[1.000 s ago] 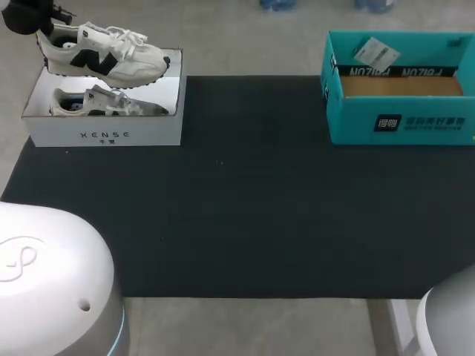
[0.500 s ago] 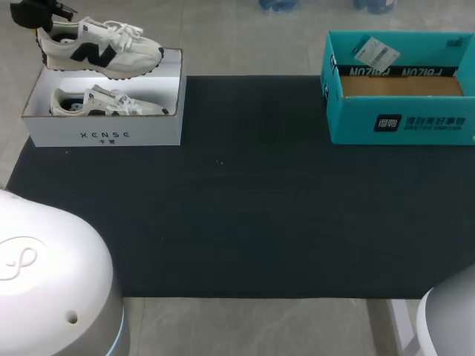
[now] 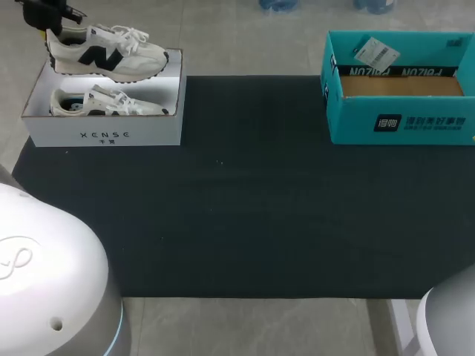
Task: Take the shoe out of the shoebox, open the shoe tongue, remove and reinsert the insole, then place the shoe into the shoebox
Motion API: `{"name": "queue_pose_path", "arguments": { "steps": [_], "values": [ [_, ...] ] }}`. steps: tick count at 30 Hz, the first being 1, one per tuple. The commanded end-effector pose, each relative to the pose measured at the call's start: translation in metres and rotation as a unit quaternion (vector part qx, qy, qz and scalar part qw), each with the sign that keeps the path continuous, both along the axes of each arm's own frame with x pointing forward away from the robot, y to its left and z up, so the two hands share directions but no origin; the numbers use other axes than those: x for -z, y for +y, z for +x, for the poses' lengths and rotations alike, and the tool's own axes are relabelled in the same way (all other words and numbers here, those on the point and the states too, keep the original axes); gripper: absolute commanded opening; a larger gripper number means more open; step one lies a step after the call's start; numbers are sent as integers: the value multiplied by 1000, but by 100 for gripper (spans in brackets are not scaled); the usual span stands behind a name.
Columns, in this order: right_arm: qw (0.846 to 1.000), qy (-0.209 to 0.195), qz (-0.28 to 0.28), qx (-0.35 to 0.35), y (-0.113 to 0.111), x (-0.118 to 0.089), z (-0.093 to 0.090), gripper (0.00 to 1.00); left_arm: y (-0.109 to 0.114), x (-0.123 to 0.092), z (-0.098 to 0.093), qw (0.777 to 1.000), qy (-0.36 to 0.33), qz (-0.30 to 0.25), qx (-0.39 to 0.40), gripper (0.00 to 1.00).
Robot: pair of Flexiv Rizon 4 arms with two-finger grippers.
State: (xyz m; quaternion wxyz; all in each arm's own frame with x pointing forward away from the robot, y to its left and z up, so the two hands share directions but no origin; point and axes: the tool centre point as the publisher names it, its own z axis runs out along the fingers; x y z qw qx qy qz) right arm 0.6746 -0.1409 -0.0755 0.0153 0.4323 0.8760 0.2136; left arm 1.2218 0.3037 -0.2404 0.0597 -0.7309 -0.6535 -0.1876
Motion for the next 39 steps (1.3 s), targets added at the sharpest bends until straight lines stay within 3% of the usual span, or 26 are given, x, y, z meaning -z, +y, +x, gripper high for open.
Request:
{"name": "queue_pose_path", "arguments": {
  "steps": [1,10,39],
  "values": [
    [1000,4,-1,-1,0,-1,3,100,1,18,12,1000,9,-1,0,0],
    [1000,4,-1,-1,0,-1,3,100,3,51,15,1000,16,-23,-3,0],
    [1000,4,-1,-1,0,-1,3,100,-3,127,43,999,41,-29,2,0]
  ]
}}
